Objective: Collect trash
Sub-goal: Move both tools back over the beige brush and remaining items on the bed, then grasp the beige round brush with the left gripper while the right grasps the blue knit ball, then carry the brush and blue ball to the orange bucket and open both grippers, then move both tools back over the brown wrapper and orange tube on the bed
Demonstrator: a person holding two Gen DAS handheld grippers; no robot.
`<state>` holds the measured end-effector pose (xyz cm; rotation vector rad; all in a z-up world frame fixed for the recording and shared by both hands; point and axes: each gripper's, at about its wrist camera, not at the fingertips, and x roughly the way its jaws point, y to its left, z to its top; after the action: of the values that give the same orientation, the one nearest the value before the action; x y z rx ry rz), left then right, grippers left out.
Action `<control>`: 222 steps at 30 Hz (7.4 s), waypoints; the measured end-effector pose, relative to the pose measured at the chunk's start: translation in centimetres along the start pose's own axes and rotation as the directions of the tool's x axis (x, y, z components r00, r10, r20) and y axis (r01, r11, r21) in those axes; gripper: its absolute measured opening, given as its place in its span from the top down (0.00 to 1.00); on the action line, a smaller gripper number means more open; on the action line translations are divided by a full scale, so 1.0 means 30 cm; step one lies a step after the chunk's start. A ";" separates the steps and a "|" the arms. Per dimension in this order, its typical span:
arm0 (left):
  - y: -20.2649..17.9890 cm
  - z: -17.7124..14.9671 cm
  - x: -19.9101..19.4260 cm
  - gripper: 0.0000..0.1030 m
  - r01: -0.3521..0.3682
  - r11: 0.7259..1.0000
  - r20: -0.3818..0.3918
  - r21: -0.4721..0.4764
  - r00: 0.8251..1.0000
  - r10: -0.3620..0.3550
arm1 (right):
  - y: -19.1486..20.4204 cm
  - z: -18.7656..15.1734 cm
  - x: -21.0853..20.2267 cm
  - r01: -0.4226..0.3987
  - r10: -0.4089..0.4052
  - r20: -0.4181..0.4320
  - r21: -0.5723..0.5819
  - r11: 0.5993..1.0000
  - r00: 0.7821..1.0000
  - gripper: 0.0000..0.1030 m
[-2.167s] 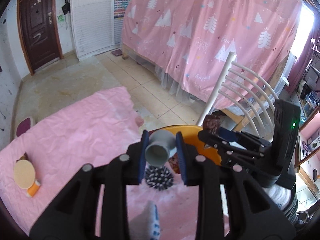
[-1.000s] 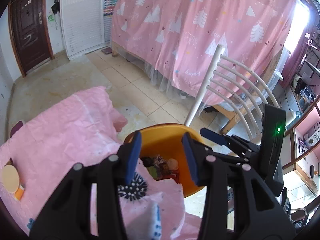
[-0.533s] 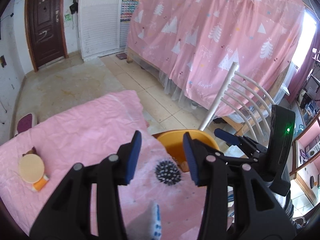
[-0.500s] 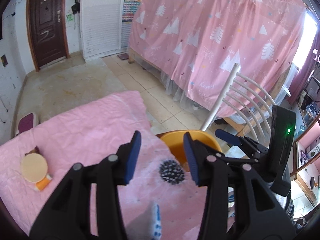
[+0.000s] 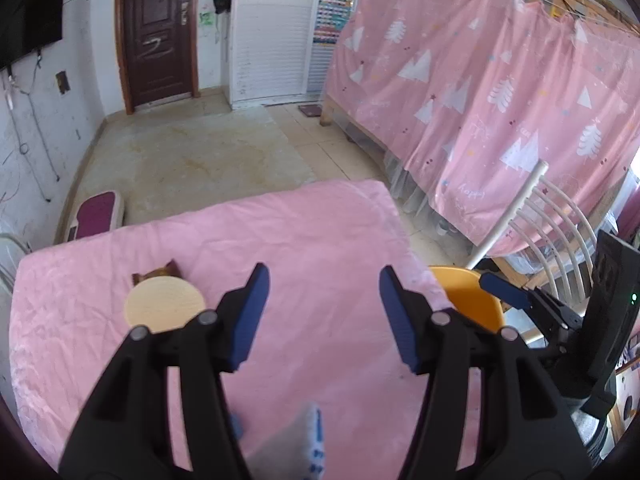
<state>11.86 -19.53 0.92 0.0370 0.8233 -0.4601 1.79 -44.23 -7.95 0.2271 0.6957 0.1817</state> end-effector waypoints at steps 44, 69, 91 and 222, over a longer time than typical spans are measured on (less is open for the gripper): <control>0.416 -0.060 0.206 0.15 -0.188 0.969 -0.207 -0.158 0.966 0.154 | 0.533 -0.110 0.275 -0.227 0.156 -0.256 -0.276 0.934 0.954 0.22; 0.514 -0.098 0.053 0.49 -0.106 0.972 -0.146 -0.209 0.986 0.076 | 0.641 -0.126 0.338 -0.253 0.149 -0.306 -0.337 0.907 0.940 0.22; 0.509 -0.100 -0.076 0.49 -0.095 0.969 -0.062 -0.228 0.995 0.084 | 0.691 -0.169 0.382 -0.208 0.078 -0.321 -0.396 0.894 0.944 0.83; 0.223 0.069 0.092 0.22 -0.165 0.983 -0.111 -0.075 0.982 0.156 | 0.142 0.112 0.156 0.008 -0.010 -0.018 -0.121 0.993 1.000 0.35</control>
<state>17.66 -15.00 -0.59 0.0502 0.9340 -0.2727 7.12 -39.50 -7.17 0.1064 0.7016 0.2169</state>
